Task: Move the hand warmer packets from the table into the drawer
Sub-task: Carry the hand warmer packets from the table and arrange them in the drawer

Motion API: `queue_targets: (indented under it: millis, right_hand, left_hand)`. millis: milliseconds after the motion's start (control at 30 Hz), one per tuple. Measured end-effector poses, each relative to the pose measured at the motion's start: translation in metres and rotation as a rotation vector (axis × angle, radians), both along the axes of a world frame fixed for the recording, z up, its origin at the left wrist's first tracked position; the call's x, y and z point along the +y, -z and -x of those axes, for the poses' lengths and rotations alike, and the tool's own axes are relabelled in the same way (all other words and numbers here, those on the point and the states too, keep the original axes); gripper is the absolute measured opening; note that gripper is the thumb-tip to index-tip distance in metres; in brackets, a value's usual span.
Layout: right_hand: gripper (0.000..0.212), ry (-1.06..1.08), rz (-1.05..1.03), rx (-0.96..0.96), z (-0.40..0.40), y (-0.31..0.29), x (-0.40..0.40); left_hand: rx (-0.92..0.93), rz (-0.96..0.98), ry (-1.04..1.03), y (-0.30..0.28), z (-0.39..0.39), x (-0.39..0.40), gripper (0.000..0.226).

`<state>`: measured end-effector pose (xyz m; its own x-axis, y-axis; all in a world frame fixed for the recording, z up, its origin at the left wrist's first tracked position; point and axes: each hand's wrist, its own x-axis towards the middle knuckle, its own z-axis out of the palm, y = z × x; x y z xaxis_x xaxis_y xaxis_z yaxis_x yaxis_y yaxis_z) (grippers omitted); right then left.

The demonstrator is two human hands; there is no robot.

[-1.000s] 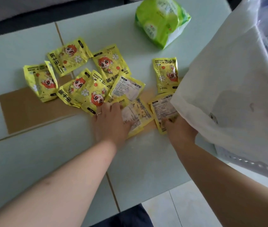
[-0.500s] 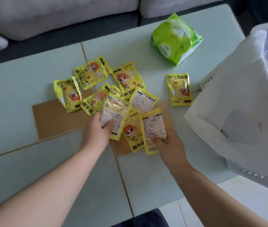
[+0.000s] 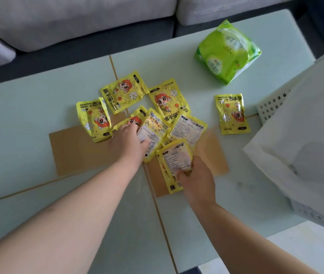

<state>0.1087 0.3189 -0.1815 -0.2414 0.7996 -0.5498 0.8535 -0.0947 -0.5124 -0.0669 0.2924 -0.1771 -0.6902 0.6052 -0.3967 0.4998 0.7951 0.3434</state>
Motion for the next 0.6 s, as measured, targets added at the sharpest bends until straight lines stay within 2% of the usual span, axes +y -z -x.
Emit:
queue_targets:
  millis: [100, 200, 400, 533, 600]
  right_hand:
    - [0.025, 0.139, 0.104, 0.079, -0.001, -0.009, 0.0]
    - [0.034, 0.331, 0.232, 0.248, -0.003, -0.019, -0.002]
    - [0.022, 0.579, 0.393, 0.483, -0.014, -0.035, 0.005]
    - [0.024, 0.76, 0.404, 0.636, -0.003, -0.036, 0.028]
    - [0.019, 0.804, 0.376, 0.636, 0.006, -0.031, 0.04]
  left_hand:
    - [0.019, 0.032, 0.012, -0.003, 0.0, 0.002, 0.028]
    - [-0.046, -0.016, -0.027, -0.006, 0.002, 0.002, 0.021]
    - [-0.191, -0.042, -0.09, -0.019, 0.016, -0.006, 0.027]
    - [-0.324, -0.04, -0.125, -0.019, 0.019, -0.006, 0.03]
    - [-0.389, -0.083, -0.178, -0.014, 0.013, -0.001, 0.026]
